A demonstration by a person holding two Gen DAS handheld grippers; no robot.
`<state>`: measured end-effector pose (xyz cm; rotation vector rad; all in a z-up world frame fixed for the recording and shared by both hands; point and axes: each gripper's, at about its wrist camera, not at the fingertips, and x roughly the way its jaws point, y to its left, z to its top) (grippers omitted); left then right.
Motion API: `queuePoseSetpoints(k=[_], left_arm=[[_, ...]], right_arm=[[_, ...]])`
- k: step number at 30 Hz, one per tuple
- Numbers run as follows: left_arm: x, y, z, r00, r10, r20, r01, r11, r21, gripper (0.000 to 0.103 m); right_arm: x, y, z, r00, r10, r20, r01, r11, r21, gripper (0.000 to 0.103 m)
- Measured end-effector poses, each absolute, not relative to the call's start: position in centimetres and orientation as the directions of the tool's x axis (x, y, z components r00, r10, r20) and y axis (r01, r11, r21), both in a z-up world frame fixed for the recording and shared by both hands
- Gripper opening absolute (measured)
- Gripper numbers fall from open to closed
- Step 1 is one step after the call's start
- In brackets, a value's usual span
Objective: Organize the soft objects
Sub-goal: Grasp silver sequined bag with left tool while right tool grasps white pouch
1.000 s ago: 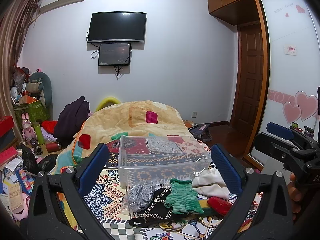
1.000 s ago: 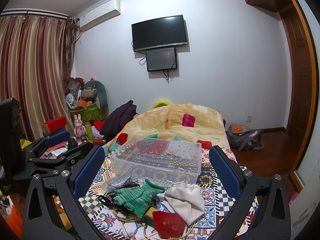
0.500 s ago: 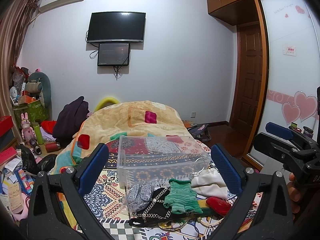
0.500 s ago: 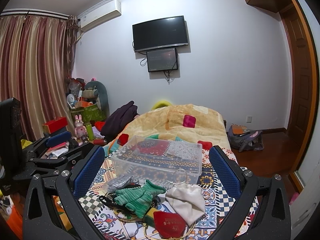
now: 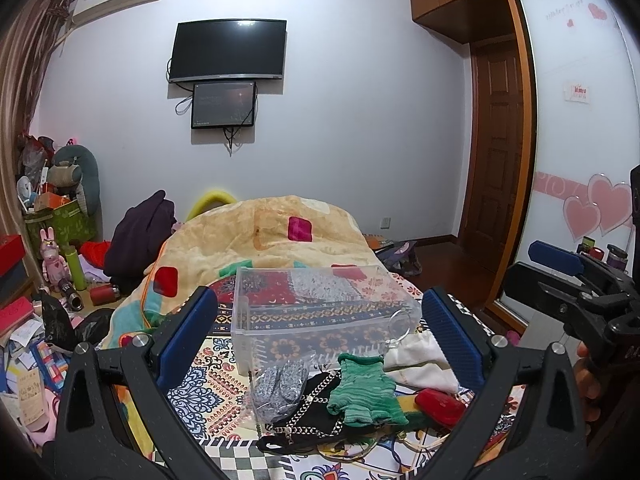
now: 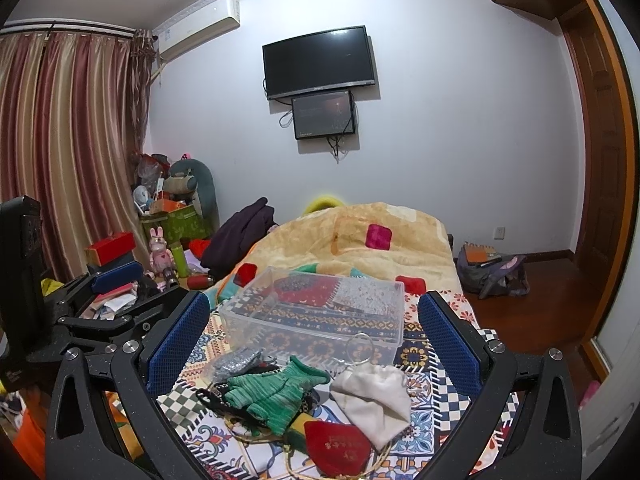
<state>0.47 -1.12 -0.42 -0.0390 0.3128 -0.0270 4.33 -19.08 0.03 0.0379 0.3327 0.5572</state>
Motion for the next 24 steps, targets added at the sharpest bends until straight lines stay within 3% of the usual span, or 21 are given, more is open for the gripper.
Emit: queuePoseSetpoints(k=[8, 9, 11, 13, 16, 24], left_arm=[[3.4, 0.5, -3.0, 0.917, -0.039, -0.396, 0.014, 0.998, -0.065, 0.103], [3.9, 0.8, -3.5, 0.909, -0.038, -0.415, 0.009, 0.997, -0.070, 0.101], [4.8, 1.3, -4.5, 0.893, -0.039, -0.448, 0.003, 0.997, -0.080, 0.088], [5.9, 1.9, -5.5, 0.870, -0.055, -0.489, 0.004, 0.994, -0.106, 0.084], [6.9, 2.8, -7.1, 0.842, -0.069, -0.534, -0.008, 0.990, -0.140, 0.082], [8.8, 3.1, -10.8, 0.771, -0.073, -0.633, -0.023, 0.990, -0.142, 0.077]], right_arm=[[7.3, -19.7, -2.3, 0.767, 0.499, -0.404, -0.481, 0.863, 0.153, 0.103], [7.9, -19.7, -2.8, 0.761, 0.493, -0.422, -0.475, 0.866, 0.156, 0.103], [8.8, -19.8, -3.7, 0.748, 0.483, -0.455, -0.463, 0.871, 0.163, 0.102], [9.6, -20.0, -4.5, 0.737, 0.474, -0.482, -0.454, 0.875, 0.166, 0.099], [10.7, -20.1, -5.8, 0.712, 0.458, -0.532, -0.439, 0.882, 0.172, 0.091], [13.2, -19.9, -9.7, 0.626, 0.421, -0.656, -0.419, 0.892, 0.172, 0.085]])
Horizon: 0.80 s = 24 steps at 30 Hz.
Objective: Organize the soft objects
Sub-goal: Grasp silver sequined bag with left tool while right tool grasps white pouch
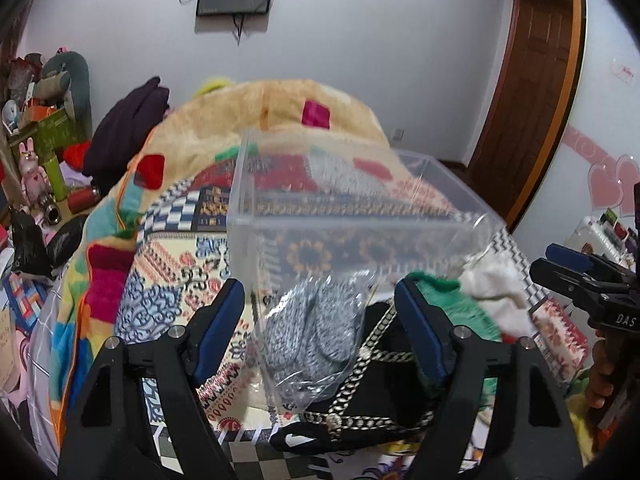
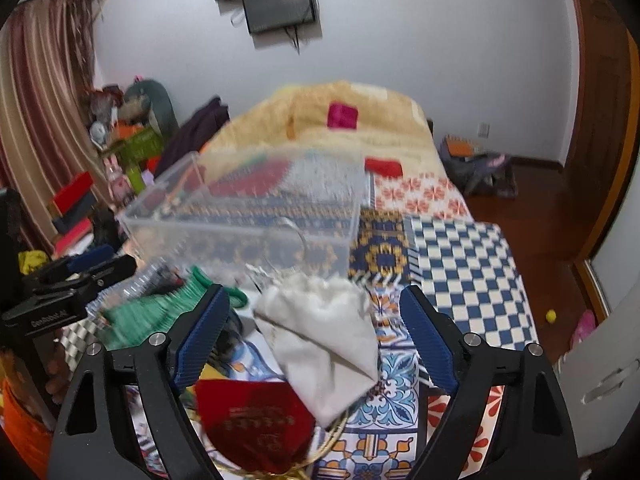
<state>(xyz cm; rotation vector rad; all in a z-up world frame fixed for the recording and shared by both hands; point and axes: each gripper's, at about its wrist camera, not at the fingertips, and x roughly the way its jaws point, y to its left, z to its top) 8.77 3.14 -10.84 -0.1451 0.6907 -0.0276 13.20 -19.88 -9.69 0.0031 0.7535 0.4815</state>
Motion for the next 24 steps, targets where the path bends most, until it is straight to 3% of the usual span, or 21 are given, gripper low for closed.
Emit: queuePoseSetpoints(k=[3, 5, 9, 13, 18, 24], left_arm=[[9.0, 3.4, -11.5, 0.747, -0.087, -0.659, -0.024, 0.987, -0.158, 0.070], [9.0, 3.5, -11.6, 0.743, -0.087, -0.663, -0.029, 0.986, -0.162, 0.067], [9.5, 3.5, -12.4, 0.701, -0.103, -0.705, -0.024, 0.985, -0.168, 0.058], [9.6, 3.7, -13.0, 0.677, -0.104, -0.729, -0.033, 0.985, -0.172, 0.053], [9.7, 4.5, -13.4, 0.666, -0.122, -0.736, -0.057, 0.975, -0.213, 0.034], [8.7, 4.5, -12.6, 0.686, -0.124, -0.717, -0.051, 0.975, -0.217, 0.021]], right_arm=[[13.7, -19.7, -10.9, 0.599, 0.402, -0.692, -0.412, 0.896, 0.165, 0.084], [14.0, -19.7, -11.5, 0.572, 0.401, -0.716, -0.410, 0.895, 0.173, 0.077], [14.5, -19.6, -12.4, 0.527, 0.411, -0.744, -0.407, 0.890, 0.204, 0.059], [14.6, -19.6, -13.1, 0.498, 0.421, -0.758, -0.404, 0.886, 0.227, 0.033], [14.2, -19.8, -12.8, 0.508, 0.431, -0.746, -0.408, 0.883, 0.233, 0.015], [13.7, -20.1, -11.5, 0.543, 0.447, -0.711, -0.413, 0.879, 0.238, 0.011]])
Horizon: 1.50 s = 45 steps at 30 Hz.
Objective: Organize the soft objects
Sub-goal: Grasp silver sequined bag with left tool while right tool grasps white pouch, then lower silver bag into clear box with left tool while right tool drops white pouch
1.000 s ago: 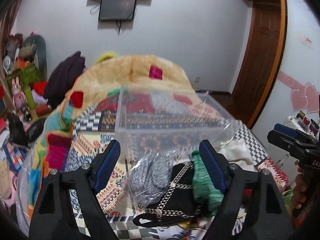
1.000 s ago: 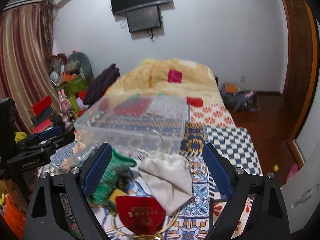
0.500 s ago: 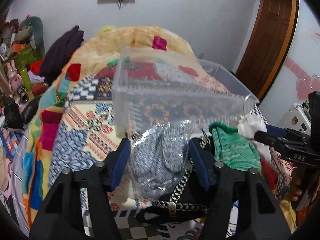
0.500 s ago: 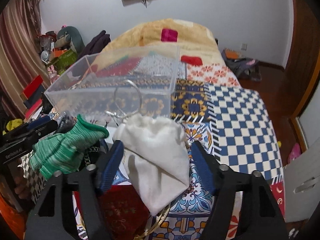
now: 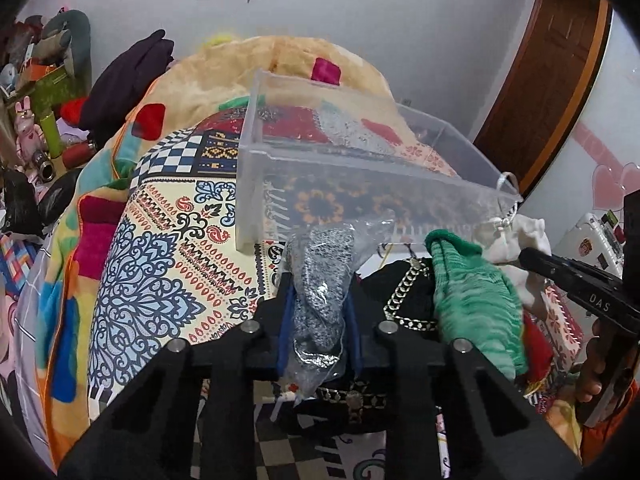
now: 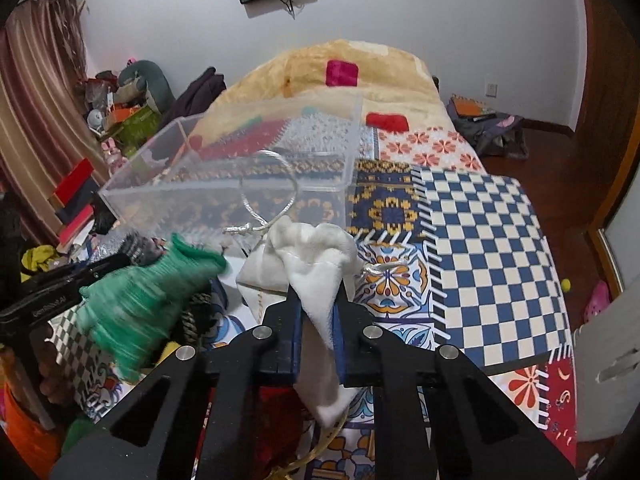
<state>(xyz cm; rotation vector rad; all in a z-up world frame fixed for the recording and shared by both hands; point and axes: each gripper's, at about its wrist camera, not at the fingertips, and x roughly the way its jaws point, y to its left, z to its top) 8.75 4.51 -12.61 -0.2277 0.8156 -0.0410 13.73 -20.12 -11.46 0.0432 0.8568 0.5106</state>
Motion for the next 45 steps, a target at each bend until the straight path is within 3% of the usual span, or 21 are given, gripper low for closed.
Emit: queuePoseSetpoints(k=[12, 24, 32, 45], left_arm=[[6.2, 4.2, -6.5, 0.795, -0.128, -0.593, 0.000, 0.978, -0.210, 0.021], [9.6, 4.6, -1.5, 0.863, -0.105, -0.494, 0.029, 0.987, -0.160, 0.021], [14.2, 4.8, -2.6, 0.835, -0.121, -0.537, 0.051, 0.988, -0.144, 0.021], [20.3, 3.9, -8.6, 0.710, -0.122, -0.694, 0.075, 0.992, -0.098, 0.021]], right_arm=[[11.9, -19.9, -5.3, 0.640, 0.499, -0.584, -0.464, 0.857, 0.224, 0.011], [14.5, -18.2, -1.8, 0.700, 0.496, -0.513, -0.482, 0.859, 0.173, 0.011], [17.5, -16.1, -3.6, 0.683, 0.470, -0.559, -0.485, 0.864, 0.134, 0.011], [21.4, -13.4, -8.5, 0.589, 0.423, -0.689, -0.506, 0.857, 0.094, 0.011]])
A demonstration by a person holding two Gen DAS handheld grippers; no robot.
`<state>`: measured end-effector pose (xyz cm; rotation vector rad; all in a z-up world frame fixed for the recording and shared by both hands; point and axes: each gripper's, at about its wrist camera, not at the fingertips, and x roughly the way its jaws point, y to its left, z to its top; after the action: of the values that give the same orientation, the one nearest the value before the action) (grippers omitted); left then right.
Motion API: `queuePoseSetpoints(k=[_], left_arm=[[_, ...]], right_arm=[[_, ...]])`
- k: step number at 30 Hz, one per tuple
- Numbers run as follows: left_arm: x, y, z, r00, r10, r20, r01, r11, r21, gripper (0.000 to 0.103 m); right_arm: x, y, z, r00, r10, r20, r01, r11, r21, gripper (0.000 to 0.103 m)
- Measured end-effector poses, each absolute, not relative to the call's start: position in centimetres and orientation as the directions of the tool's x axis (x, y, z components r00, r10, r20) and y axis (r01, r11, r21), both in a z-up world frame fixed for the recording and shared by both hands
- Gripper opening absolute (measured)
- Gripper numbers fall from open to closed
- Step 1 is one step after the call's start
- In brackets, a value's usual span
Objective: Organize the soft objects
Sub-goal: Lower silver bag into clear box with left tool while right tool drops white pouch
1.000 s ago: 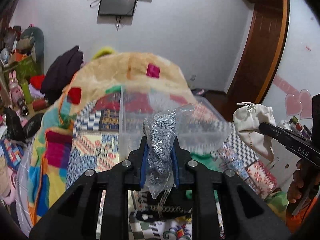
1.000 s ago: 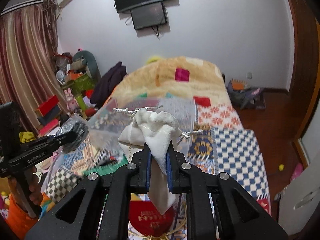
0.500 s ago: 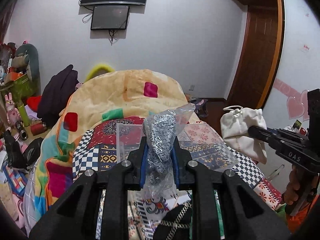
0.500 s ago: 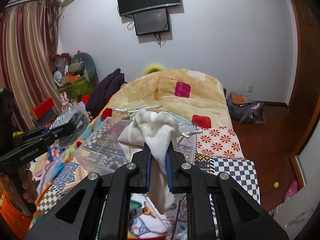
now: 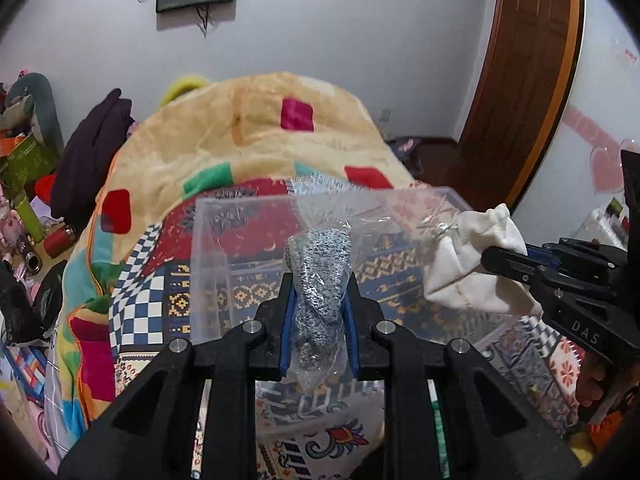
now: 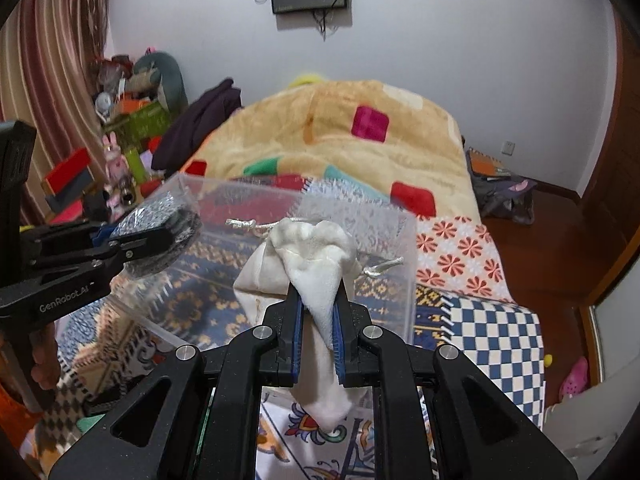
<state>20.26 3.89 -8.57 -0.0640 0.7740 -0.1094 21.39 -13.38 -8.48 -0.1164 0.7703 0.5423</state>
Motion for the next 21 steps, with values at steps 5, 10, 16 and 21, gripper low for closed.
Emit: queuePoseSetpoints(k=[5, 10, 16, 21], left_arm=[[21.0, 3.6, -9.6, 0.696, -0.104, -0.711, 0.070, 0.995, -0.077, 0.021], [20.7, 3.1, -9.7, 0.692, -0.112, -0.714, 0.077, 0.994, -0.081, 0.031], [19.5, 3.1, -7.9, 0.726, -0.106, -0.679, 0.070, 0.994, -0.081, 0.052], [17.4, 2.8, -5.6, 0.766, -0.104, -0.635, 0.072, 0.995, -0.075, 0.065]], right_arm=[[21.7, -12.6, -9.4, 0.567, 0.408, -0.716, -0.522, 0.850, 0.072, 0.012], [21.6, -12.5, -9.5, 0.552, 0.403, -0.730, -0.530, 0.845, 0.066, 0.026], [20.7, -12.8, -8.3, 0.587, 0.401, -0.704, -0.522, 0.851, 0.049, 0.053], [19.7, -13.8, -6.3, 0.617, 0.419, -0.666, -0.507, 0.859, 0.070, 0.071]])
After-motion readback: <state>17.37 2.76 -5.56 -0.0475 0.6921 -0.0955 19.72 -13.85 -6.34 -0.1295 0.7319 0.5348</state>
